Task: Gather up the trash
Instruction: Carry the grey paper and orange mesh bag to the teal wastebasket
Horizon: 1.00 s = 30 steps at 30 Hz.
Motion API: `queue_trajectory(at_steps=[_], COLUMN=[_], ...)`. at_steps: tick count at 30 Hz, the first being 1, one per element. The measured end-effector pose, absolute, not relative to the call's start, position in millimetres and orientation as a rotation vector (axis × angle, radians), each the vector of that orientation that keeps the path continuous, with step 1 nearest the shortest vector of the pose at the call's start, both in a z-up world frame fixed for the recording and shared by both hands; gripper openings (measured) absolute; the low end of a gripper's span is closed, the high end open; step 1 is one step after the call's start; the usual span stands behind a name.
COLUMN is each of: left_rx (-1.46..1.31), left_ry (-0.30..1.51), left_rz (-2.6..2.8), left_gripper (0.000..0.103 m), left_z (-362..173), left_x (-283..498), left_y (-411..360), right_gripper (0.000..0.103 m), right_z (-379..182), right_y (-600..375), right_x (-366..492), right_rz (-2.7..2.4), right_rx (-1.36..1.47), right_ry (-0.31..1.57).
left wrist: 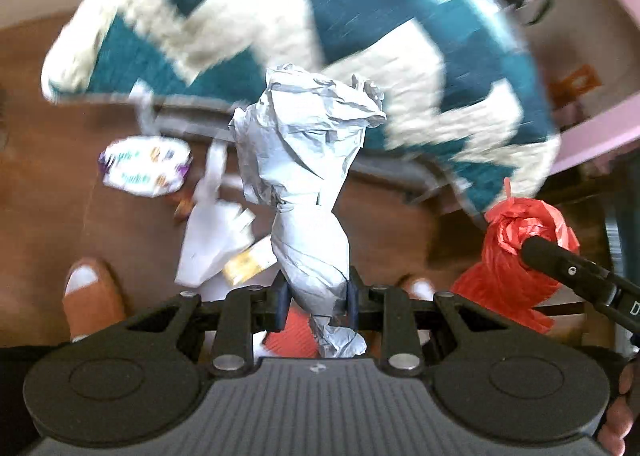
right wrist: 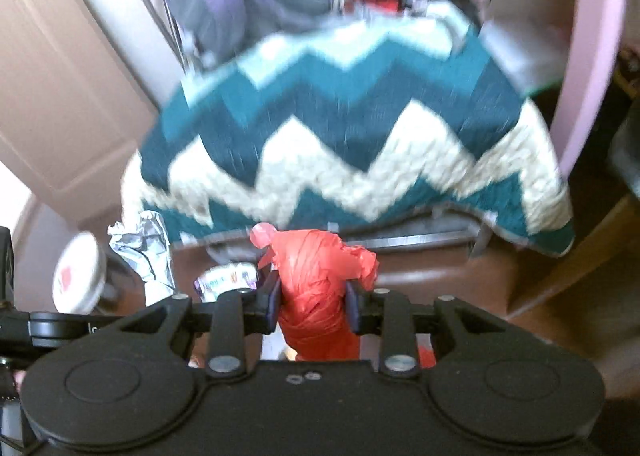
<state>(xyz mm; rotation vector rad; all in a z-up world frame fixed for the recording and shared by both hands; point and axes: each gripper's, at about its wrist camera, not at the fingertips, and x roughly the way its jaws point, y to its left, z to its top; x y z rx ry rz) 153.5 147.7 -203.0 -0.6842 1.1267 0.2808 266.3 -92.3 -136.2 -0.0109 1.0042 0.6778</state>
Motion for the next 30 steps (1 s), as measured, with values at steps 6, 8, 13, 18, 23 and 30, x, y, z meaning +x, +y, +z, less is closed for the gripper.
queue_trajectory(at_steps=[6, 8, 13, 18, 23, 30], left_rx=[-0.592, -0.551, -0.479, -0.348, -0.23, -0.16], left_ry=[0.969, 0.912, 0.793, 0.684, 0.588, 0.536], left_rz=[0.191, 0.16, 0.065, -0.052, -0.177, -0.273], left_gripper=[0.027, 0.027, 0.027, 0.027, 0.027, 0.027], left_z=[-119.0, -90.5, -23.6, 43.7, 103.1, 163.0], left_x=[153.4, 156.2, 169.6, 187.5, 206.6, 243.6], left_y=[107.5, 91.9, 53.2, 3.5, -51.8, -122.3], right_gripper=[0.031, 0.031, 0.031, 0.031, 0.031, 0.031], right_z=[-55.0, -30.0, 31.2, 90.9, 150.4, 193.5], right_y=[-143.9, -160.9, -202.6, -238.5, -271.7, -329.2], right_x=[246.3, 240.5, 228.5, 227.5, 233.0, 254.0], right_rz=[0.683, 0.681, 0.673, 0.632, 0.545, 0.428], right_rx=[0.072, 0.086, 0.115, 0.096, 0.06, 0.071], right_ry=[0.794, 0.723, 0.555, 0.4, 0.263, 0.181])
